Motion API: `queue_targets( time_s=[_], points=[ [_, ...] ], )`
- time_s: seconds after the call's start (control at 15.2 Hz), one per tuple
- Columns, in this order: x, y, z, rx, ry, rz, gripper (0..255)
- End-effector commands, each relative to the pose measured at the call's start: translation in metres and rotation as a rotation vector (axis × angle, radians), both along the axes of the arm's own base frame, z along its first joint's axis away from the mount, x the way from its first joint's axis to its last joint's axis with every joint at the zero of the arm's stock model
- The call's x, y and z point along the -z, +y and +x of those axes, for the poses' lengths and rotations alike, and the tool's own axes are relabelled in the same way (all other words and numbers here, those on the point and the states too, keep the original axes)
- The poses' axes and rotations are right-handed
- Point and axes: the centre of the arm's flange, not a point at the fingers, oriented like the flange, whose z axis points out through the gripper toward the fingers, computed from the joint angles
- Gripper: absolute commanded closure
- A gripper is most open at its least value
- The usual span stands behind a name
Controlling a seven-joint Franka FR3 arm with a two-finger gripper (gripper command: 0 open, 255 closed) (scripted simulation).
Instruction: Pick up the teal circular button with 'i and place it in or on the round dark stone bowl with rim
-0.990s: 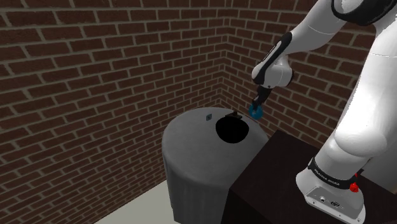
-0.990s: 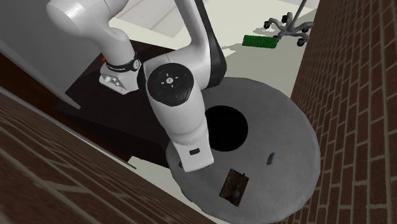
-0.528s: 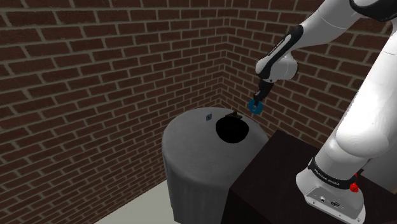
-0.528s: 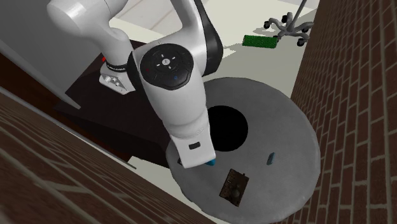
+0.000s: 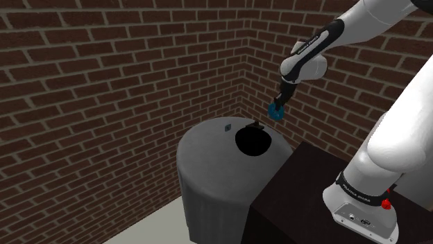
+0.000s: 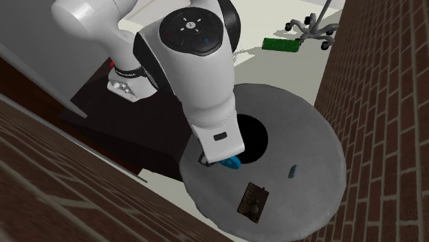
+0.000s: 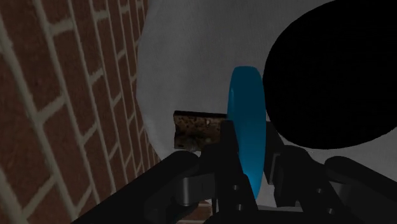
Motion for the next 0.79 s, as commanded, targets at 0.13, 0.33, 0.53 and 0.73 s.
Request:
queue_targets(
  time_s=[0.13,0.33,0.53,0.73],
  points=[
    [-0.010,0.048,0.013,0.003,0.000,0.000,255],
    [-0.017,0.086,0.024,0.003,0.000,0.000,255],
    [-0.025,0.123,0.035,0.003,0.000,0.000,255],
    [-0.018,0.141,0.040,0.003,0.000,0.000,255]
  ],
)
